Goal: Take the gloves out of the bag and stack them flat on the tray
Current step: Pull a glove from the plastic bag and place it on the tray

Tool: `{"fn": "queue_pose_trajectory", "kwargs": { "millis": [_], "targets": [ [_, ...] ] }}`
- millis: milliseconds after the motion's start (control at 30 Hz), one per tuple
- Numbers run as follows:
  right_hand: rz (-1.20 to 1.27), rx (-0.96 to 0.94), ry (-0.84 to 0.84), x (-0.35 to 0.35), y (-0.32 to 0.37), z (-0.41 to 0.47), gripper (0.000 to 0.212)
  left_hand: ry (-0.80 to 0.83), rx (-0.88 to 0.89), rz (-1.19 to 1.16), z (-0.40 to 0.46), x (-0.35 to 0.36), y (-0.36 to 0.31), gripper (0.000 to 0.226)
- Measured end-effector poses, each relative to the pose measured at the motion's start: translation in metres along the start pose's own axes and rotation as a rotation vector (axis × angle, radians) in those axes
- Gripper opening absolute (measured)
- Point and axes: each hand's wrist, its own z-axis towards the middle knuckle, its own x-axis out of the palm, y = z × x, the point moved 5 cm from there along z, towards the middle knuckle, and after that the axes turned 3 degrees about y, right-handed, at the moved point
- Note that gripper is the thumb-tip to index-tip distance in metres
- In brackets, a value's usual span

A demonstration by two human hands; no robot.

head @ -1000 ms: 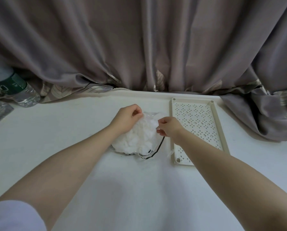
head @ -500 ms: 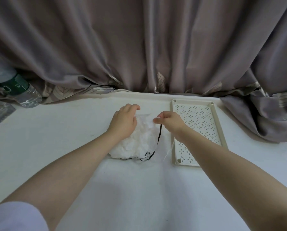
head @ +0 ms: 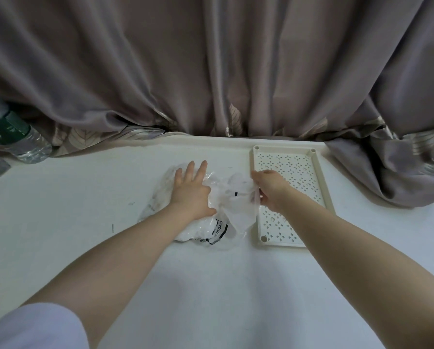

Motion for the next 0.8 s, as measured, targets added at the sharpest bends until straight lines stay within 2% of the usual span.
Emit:
{"fn": "queue_pose_trajectory", "kwargs": {
  "millis": [67, 167, 233, 300, 367, 433, 467, 533, 567, 600, 667, 733, 767, 800],
  "targets": [
    [0.055, 0.046, 0.090, 0.003, -0.007, -0.003, 0.022, 0.027, -0.050, 0.069, 0.003, -0.001, 0.003, 0.047],
    [0.160, 0.013, 0.214, 0.009, -0.005, -0.008, 0.019, 0.105, -0.209, 0.111, 0.006, 0.005, 0.025, 0.047],
    [0.179, -0.025, 0.253, 0.011, -0.002, -0.008, 0.031, 0.152, -0.311, 0.077, 0.003, 0.009, 0.044, 0.047],
    [0.231, -0.038, 0.264, 0.012, 0.002, -0.009, 0.044, 0.137, -0.267, -0.018, 0.001, 0.010, 0.051, 0.043],
    [0.309, -0.051, 0.276, 0.011, 0.005, -0.010, 0.044, -0.032, -0.073, -0.199, 0.000, 0.001, 0.042, 0.036],
    [0.395, -0.072, 0.294, 0.009, 0.008, -0.013, 0.038, -0.216, 0.119, -0.560, -0.010, -0.017, 0.022, 0.036],
    [0.443, -0.078, 0.298, 0.008, 0.008, -0.014, 0.036, -0.222, 0.173, -0.781, -0.014, -0.022, 0.011, 0.038],
    [0.540, -0.086, 0.305, 0.006, 0.008, -0.016, 0.038, -0.055, 0.171, -1.165, -0.020, -0.024, -0.014, 0.049],
    [0.587, -0.093, 0.314, 0.004, 0.008, -0.019, 0.037, 0.064, 0.132, -1.281, -0.021, -0.019, -0.024, 0.057],
    [0.636, -0.090, 0.325, 0.003, 0.009, -0.021, 0.034, 0.181, 0.109, -1.328, -0.019, -0.014, -0.031, 0.058],
    [0.721, -0.086, 0.342, -0.006, 0.012, -0.025, 0.031, 0.352, 0.120, -1.329, -0.019, -0.008, -0.043, 0.036],
    [0.802, -0.090, 0.327, -0.018, 0.014, -0.029, 0.039, 0.358, 0.091, -1.437, -0.018, -0.007, -0.045, 0.011],
    [0.844, -0.103, 0.312, -0.026, 0.015, -0.032, 0.040, 0.329, 0.071, -1.514, -0.018, -0.009, -0.043, 0.005],
    [0.881, -0.123, 0.288, -0.037, 0.015, -0.033, 0.031, 0.294, 0.060, -1.592, -0.018, -0.013, -0.042, 0.006]
  ]
}}
